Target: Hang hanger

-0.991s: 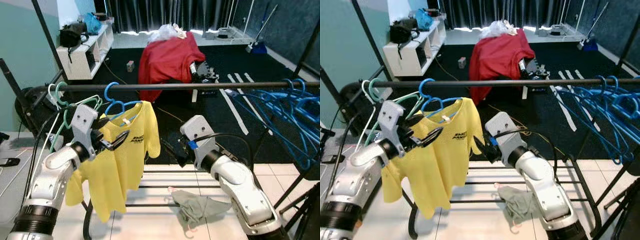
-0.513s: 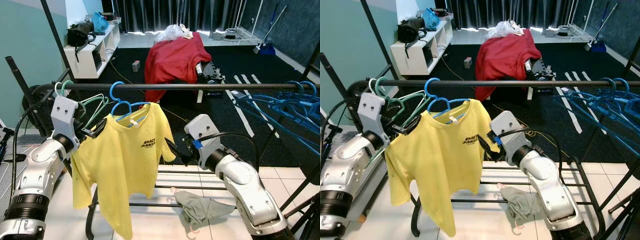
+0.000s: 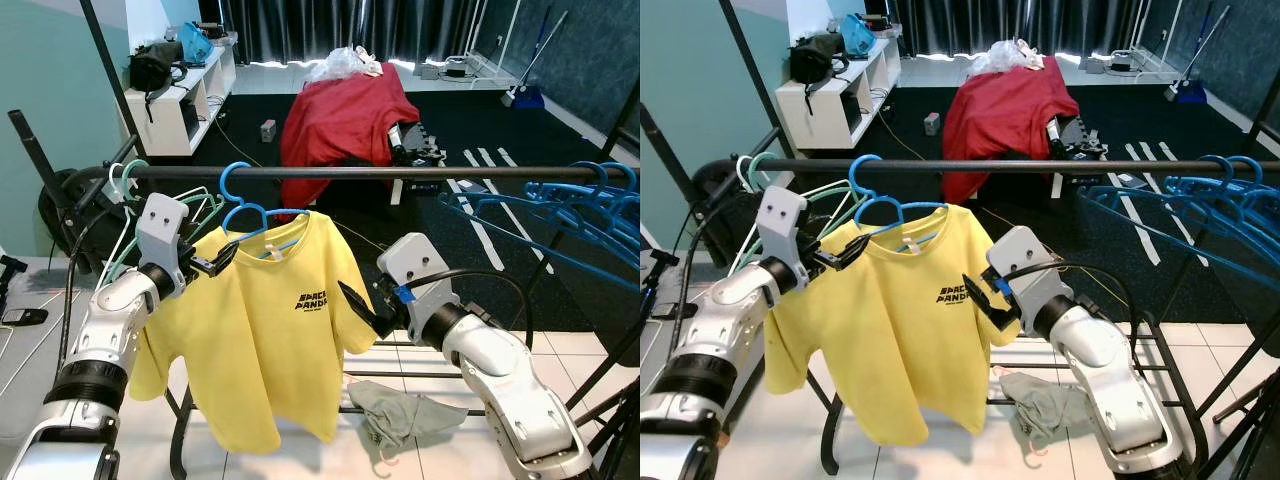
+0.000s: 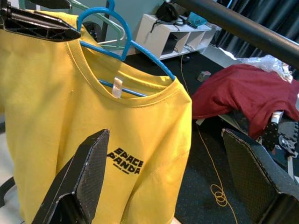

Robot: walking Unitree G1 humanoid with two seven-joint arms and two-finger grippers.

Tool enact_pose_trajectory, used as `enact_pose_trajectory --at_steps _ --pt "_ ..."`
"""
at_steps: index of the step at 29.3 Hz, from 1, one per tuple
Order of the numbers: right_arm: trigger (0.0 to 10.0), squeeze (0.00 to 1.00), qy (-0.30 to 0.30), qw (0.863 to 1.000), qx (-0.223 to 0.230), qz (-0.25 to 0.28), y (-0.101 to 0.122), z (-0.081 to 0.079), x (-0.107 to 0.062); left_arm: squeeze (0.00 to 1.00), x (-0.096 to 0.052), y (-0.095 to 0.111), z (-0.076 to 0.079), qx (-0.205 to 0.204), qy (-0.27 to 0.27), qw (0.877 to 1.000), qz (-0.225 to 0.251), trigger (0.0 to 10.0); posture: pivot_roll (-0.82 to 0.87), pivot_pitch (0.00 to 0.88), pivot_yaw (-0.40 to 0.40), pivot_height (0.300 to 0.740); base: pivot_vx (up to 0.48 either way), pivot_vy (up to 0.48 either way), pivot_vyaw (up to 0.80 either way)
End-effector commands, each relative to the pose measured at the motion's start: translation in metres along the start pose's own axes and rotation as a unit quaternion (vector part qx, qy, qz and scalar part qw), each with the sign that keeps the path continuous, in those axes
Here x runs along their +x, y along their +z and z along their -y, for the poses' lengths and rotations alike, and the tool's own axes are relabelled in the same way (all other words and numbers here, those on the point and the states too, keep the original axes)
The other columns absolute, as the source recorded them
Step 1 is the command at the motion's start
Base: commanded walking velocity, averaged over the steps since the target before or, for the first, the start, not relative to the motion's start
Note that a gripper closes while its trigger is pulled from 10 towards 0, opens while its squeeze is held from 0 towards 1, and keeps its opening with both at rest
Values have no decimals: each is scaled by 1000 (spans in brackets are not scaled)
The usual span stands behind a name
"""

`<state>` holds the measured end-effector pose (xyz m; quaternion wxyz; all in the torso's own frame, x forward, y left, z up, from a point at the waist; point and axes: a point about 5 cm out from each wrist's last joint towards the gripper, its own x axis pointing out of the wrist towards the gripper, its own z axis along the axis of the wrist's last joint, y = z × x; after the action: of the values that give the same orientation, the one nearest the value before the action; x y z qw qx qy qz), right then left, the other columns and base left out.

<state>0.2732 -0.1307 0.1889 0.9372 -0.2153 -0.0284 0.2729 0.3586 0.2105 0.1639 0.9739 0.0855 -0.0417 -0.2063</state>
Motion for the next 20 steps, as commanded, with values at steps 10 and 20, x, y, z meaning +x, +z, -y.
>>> enact_pose_trajectory --at_steps 10,20 --pt "10000 0 -18 1000 1 -12 3 6 -12 0 -2 -26 -5 39 -22 995 -89 10000 -251 14 71 740 0 0 0" --pt "10000 0 -21 1000 2 -14 3 7 -11 0 -3 -15 -10 -2 -37 998 -50 0 -233 11 71 740 0 0 0"
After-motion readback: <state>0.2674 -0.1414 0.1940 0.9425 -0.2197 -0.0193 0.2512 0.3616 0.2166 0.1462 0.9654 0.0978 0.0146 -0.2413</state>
